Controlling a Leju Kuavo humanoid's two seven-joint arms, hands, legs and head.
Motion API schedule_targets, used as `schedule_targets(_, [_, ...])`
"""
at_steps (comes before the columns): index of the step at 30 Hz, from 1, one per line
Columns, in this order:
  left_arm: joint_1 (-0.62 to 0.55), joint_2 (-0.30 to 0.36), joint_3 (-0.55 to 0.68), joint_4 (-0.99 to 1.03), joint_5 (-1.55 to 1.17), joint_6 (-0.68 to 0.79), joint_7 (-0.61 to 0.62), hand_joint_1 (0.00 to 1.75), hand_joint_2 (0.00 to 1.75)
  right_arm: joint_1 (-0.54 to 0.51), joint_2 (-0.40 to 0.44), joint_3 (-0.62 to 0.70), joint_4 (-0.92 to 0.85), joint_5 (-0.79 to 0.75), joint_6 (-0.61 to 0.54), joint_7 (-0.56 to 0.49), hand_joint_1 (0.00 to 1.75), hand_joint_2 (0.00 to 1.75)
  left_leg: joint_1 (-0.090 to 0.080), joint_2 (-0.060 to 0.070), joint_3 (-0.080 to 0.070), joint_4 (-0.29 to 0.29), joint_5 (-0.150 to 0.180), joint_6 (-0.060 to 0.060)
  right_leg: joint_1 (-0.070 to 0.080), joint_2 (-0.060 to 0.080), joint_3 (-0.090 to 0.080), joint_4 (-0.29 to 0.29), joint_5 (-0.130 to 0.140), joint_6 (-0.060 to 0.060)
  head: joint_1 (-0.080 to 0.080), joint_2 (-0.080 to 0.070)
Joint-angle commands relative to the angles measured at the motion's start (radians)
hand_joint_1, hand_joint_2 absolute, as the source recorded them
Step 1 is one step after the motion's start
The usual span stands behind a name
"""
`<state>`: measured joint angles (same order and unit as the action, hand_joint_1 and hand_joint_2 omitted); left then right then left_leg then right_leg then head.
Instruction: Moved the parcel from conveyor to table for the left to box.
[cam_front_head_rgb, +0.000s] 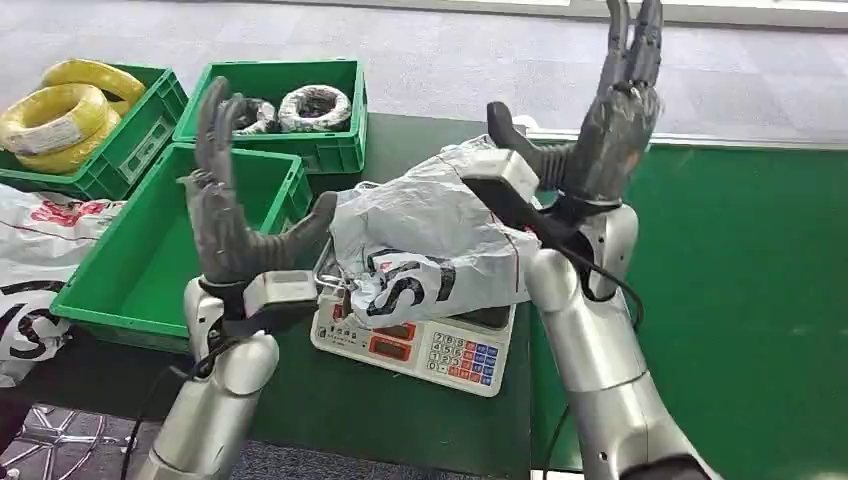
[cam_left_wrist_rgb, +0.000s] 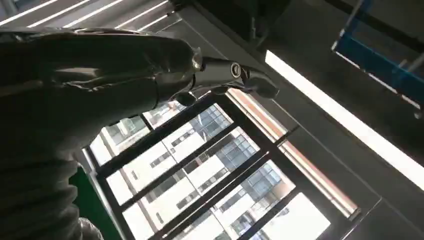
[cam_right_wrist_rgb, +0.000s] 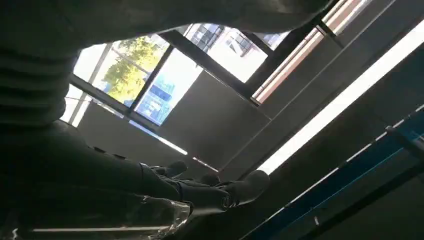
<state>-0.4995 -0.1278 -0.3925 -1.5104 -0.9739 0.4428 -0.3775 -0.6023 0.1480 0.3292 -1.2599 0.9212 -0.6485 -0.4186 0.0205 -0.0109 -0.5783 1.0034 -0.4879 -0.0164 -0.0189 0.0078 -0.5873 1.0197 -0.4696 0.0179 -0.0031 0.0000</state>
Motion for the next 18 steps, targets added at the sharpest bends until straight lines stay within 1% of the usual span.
schedule_targets(1, [-0.5, -0.076, -0.153, 0.86, -0.448, -0.09, 0.169, 0.0, 1.75, 0.343, 0.01, -0.097, -0.268, -0.104, -0.022, -0.087, 0.0, 0.0, 0.0, -0.008, 0.0, -0.001, 0.003, 0.0, 0.001, -0.009, 0.003, 0.0, 0.0, -0.002, 0.0, 0.0])
schedule_targets(2, [-0.548, -0.1, -0.225, 0.999, -0.538, -0.145, 0.185, 0.0, 1.75, 0.358, 0.012, -0.099, -0.251, -0.118, -0.006, -0.095, 0.0, 0.0, 0.001, -0.008, 0.0, -0.001, 0.003, 0.001, 0.001, -0.01, 0.003, -0.001, 0.0, -0.002, 0.0, 0.0])
schedule_targets(3, [-0.546, -0.111, -0.231, 1.024, -0.549, -0.128, 0.196, 0.0, 1.75, 0.363, 0.013, -0.098, -0.244, -0.122, -0.007, -0.101, 0.0, 0.0, 0.001, -0.006, 0.001, -0.001, 0.002, 0.0, 0.001, -0.008, 0.003, -0.001, 0.0, -0.001, -0.001, 0.0])
schedule_targets(4, [-0.548, -0.119, -0.247, 1.062, -0.564, -0.146, 0.194, 0.0, 1.75, 0.364, 0.01, -0.095, -0.23, -0.128, 0.0, -0.108, 0.0, 0.0, 0.0, -0.008, 0.002, -0.002, 0.004, 0.001, 0.001, -0.011, 0.005, -0.003, 0.0, -0.002, 0.0, 0.0])
schedule_targets(5, [-0.543, -0.119, -0.248, 1.064, -0.565, -0.14, 0.196, 0.0, 1.75, 0.365, 0.01, -0.094, -0.229, -0.129, 0.0, -0.11, 0.0, 0.0, 0.0, -0.008, 0.003, -0.004, 0.004, 0.001, 0.001, -0.01, 0.006, -0.004, 0.001, -0.002, -0.001, 0.0])
schedule_targets(6, [-0.545, -0.123, -0.261, 1.098, -0.575, -0.162, 0.186, 0.0, 1.75, 0.362, 0.007, -0.091, -0.216, -0.132, 0.007, -0.114, 0.0, 0.0, 0.0, -0.003, 0.003, -0.002, 0.003, 0.001, 0.0, -0.005, 0.003, -0.002, 0.001, -0.001, 0.0, 0.0])
schedule_targets(7, [-0.548, -0.123, -0.298, 1.144, -0.597, -0.237, 0.165, 0.0, 1.75, 0.361, 0.002, -0.082, -0.202, -0.147, 0.021, -0.122, 0.0, 0.0, 0.0, -0.001, 0.004, -0.004, 0.003, 0.002, 0.0, -0.003, 0.004, -0.004, 0.002, -0.001, 0.0, 0.0])
schedule_targets(9, [-0.529, -0.117, -0.342, 1.179, -0.597, -0.277, 0.145, 0.0, 1.75, 0.361, -0.002, -0.07, -0.186, -0.158, 0.023, -0.131, 0.0, 0.0, 0.0, 0.006, 0.004, -0.002, 0.001, 0.001, 0.0, 0.003, 0.003, -0.001, 0.001, -0.001, 0.0, 0.0])
schedule_targets(10, [-0.512, -0.113, -0.349, 1.185, -0.597, -0.271, 0.145, 0.0, 1.75, 0.36, -0.003, -0.067, -0.181, -0.16, 0.021, -0.133, 0.0, 0.0, 0.0, 0.007, 0.004, -0.002, 0.001, 0.001, 0.0, 0.005, 0.002, -0.001, 0.001, -0.001, 0.0, 0.0])
schedule_targets(12, [-0.506, -0.114, -0.357, 1.199, -0.597, -0.279, 0.14, 0.0, 1.75, 0.36, -0.004, -0.063, -0.18, -0.16, 0.019, -0.133, 0.0, 0.0, -0.001, 0.007, 0.006, -0.005, 0.002, 0.001, 0.0, 0.004, 0.003, -0.003, 0.002, -0.002, 0.0, 0.0])
schedule_targets(15, [-0.473, -0.113, -0.432, 1.226, -0.597, -0.329, 0.111, 0.0, 1.75, 0.368, -0.011, -0.052, -0.196, -0.164, 0.009, -0.131, 0.0, 0.0, 0.0, 0.006, 0.003, -0.003, 0.002, 0.001, 0.0, 0.005, 0.0, -0.001, 0.001, -0.001, 0.0, 0.0])
schedule_targets(18, [-0.427, -0.117, -0.514, 1.244, -0.597, -0.366, 0.086, 0.0, 1.75, 0.392, -0.018, -0.036, -0.232, -0.161, 0.002, -0.126, 0.0, 0.0, -0.001, 0.007, 0.004, -0.004, 0.002, 0.001, 0.0, 0.006, 0.001, -0.002, 0.002, -0.001, 0.0, 0.0])
